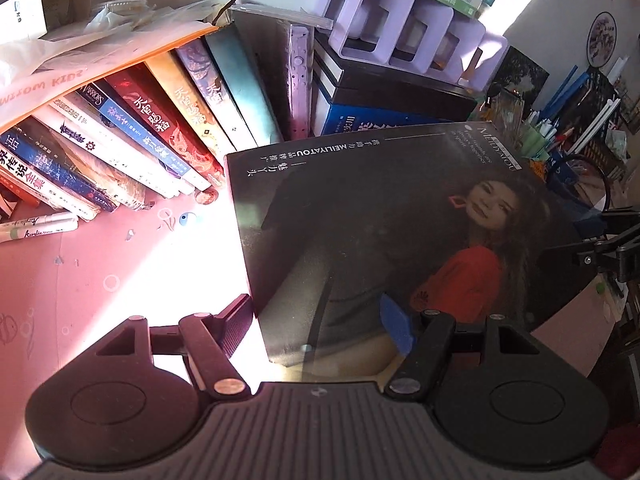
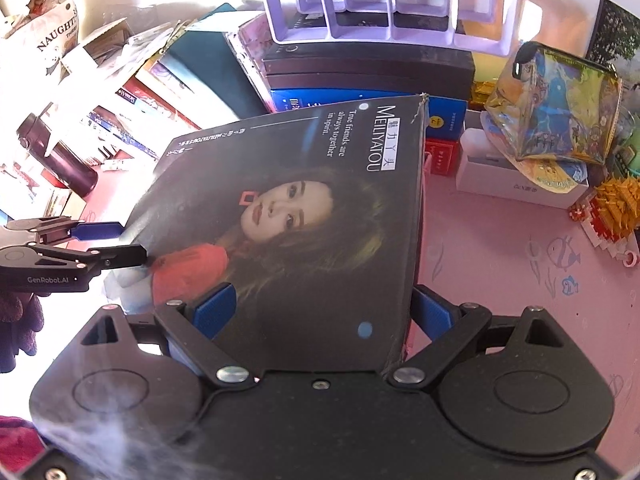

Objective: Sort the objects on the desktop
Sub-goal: 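Lower the album onto the pink box rim and open both grippers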

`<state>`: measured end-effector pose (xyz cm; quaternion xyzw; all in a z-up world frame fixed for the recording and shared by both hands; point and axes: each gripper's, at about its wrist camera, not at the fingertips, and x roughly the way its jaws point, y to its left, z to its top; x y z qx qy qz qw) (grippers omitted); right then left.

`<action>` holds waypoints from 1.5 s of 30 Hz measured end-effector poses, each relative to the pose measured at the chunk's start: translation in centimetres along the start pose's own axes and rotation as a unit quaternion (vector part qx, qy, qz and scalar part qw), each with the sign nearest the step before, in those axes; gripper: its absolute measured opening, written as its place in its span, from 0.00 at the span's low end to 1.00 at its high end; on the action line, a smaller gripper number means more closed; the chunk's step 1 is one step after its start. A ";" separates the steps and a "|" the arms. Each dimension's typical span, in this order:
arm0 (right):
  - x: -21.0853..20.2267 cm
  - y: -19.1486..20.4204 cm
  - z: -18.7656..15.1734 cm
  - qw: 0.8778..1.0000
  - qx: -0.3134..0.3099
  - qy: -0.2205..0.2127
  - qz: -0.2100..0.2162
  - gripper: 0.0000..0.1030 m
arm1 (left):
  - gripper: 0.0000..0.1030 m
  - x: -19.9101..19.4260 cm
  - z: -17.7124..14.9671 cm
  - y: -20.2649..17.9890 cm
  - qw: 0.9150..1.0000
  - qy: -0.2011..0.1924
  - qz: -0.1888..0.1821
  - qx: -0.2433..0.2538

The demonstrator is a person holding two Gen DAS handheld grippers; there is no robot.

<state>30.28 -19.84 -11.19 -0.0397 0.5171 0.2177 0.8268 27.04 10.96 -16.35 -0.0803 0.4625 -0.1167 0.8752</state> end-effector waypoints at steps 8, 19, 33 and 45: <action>-0.1 -0.6 -0.4 1.000 0.006 -0.007 0.000 0.92 | 0.67 0.3 0.0 -0.6 1.000 0.002 0.011 0.010; -1.9 0.3 -0.5 0.998 -0.035 -0.049 0.004 0.91 | 0.67 0.1 -0.2 -0.7 1.000 -0.005 0.014 -0.006; 1.5 -0.4 -2.0 0.999 0.019 0.002 0.037 0.91 | 0.67 0.2 -1.1 -3.1 0.997 -0.012 0.020 0.069; -0.9 0.9 -2.7 0.998 0.039 -0.034 -0.020 0.91 | 0.74 0.9 -2.2 -6.3 0.983 -0.017 0.023 0.179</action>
